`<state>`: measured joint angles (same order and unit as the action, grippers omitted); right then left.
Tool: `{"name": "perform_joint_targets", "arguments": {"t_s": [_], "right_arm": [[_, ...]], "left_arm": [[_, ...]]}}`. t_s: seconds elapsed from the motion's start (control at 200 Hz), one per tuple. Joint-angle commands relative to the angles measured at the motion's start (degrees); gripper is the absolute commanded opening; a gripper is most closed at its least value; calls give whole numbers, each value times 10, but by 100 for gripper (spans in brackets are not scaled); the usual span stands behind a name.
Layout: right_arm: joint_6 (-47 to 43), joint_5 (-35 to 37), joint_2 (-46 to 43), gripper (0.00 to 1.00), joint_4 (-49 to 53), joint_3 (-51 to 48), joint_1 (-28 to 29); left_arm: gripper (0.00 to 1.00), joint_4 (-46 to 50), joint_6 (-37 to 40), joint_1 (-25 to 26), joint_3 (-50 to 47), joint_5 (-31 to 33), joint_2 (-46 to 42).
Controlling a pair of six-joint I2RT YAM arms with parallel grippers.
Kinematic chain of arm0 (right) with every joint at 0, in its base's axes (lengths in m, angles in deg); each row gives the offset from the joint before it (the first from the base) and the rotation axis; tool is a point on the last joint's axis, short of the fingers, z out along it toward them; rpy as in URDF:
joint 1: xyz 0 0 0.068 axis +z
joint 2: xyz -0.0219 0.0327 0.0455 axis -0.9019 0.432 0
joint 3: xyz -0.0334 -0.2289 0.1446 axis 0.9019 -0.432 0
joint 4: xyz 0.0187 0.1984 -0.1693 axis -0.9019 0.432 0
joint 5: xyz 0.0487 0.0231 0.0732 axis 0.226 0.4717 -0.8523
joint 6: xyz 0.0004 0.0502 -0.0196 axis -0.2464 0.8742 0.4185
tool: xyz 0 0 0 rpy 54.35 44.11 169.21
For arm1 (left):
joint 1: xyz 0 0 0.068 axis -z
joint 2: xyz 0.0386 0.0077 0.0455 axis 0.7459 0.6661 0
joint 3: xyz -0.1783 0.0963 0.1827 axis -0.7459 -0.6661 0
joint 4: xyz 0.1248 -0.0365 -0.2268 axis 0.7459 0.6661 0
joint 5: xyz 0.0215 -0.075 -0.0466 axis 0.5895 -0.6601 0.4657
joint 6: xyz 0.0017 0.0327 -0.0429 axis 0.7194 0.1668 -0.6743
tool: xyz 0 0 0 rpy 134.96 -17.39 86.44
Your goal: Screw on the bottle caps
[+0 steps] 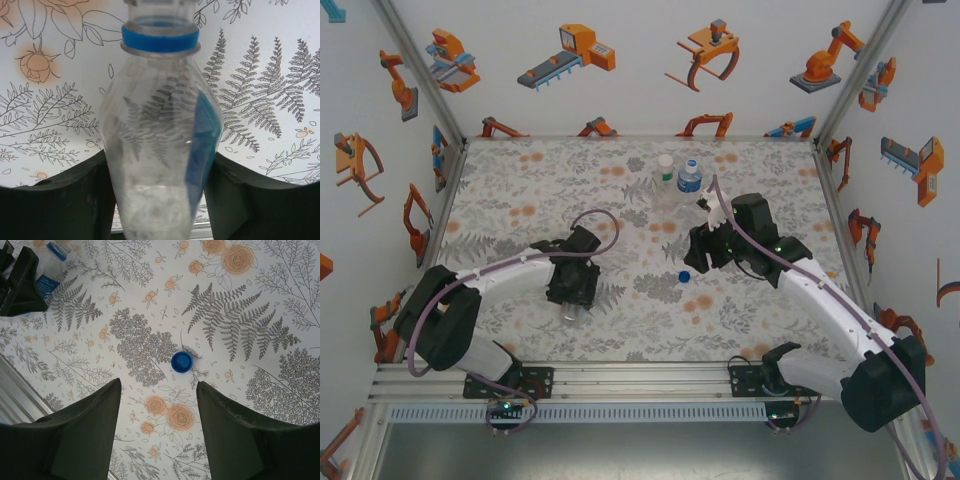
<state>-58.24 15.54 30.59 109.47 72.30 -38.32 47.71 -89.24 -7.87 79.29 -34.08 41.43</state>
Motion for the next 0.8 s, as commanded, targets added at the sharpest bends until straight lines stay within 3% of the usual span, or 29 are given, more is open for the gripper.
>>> {"name": "perform_joint_targets", "arguments": {"t_s": [0.0,0.265,0.551,0.676,0.796], "right_arm": [[4,4,-12,58,3,-2,4],[63,71,-4,60,22,-9,23],[201,203,41,55,-6,-46,108],[269,230,108,53,20,-25,120],[283,251,161,53,33,2,132]], "left_arm": [[51,-9,-4,-2,-9,-11,13],[37,7,21,-5,12,-2,-47],[27,-19,67,-35,17,-42,-173],[5,-28,80,-53,20,-50,-219],[2,-30,105,-72,22,-54,-248]]}}
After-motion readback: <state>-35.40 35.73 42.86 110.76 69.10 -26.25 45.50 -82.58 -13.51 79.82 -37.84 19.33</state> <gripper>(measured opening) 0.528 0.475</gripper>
